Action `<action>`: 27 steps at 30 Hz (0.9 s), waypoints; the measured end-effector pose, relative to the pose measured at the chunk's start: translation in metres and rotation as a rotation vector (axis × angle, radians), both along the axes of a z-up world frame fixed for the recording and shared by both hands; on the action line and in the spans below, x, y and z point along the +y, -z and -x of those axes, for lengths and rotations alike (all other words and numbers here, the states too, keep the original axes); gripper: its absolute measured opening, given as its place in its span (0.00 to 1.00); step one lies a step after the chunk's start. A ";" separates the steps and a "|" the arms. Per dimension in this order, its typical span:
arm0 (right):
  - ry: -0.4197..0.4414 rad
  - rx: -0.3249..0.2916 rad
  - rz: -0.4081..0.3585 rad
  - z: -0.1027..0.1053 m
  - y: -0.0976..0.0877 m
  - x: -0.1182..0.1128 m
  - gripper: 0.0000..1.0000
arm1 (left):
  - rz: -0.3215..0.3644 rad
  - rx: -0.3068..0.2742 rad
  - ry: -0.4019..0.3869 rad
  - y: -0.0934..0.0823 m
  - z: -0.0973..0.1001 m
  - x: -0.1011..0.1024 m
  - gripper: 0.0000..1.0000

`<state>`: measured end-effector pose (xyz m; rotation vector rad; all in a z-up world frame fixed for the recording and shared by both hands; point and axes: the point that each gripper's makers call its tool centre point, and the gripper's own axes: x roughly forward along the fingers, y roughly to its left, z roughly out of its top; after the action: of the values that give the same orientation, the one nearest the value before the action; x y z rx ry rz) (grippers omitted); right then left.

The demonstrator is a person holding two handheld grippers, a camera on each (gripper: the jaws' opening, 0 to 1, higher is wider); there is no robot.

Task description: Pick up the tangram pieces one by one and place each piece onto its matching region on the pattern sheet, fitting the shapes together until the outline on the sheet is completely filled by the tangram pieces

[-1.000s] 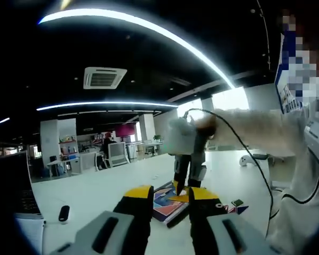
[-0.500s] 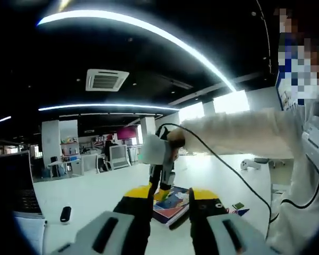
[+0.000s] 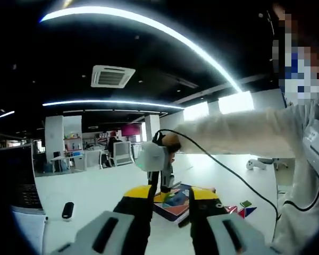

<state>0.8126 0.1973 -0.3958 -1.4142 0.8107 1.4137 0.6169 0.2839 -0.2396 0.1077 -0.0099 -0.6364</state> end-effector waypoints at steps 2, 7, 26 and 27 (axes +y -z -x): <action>-0.010 -0.004 0.017 0.000 0.001 0.000 0.28 | 0.002 -0.003 0.005 -0.001 0.002 -0.001 0.28; -0.018 -0.011 0.035 0.000 0.000 -0.001 0.29 | 0.005 -0.015 0.006 -0.004 0.006 -0.001 0.28; 0.006 0.014 0.044 -0.006 0.002 -0.002 0.35 | 0.017 -0.022 0.001 -0.004 0.023 -0.006 0.28; 0.025 0.025 0.041 -0.008 0.002 -0.002 0.36 | 0.019 -0.025 0.000 -0.005 0.026 -0.005 0.28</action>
<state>0.8204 0.1949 -0.3976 -1.4157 0.8751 1.4051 0.5909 0.2785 -0.2350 0.0973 -0.0402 -0.6346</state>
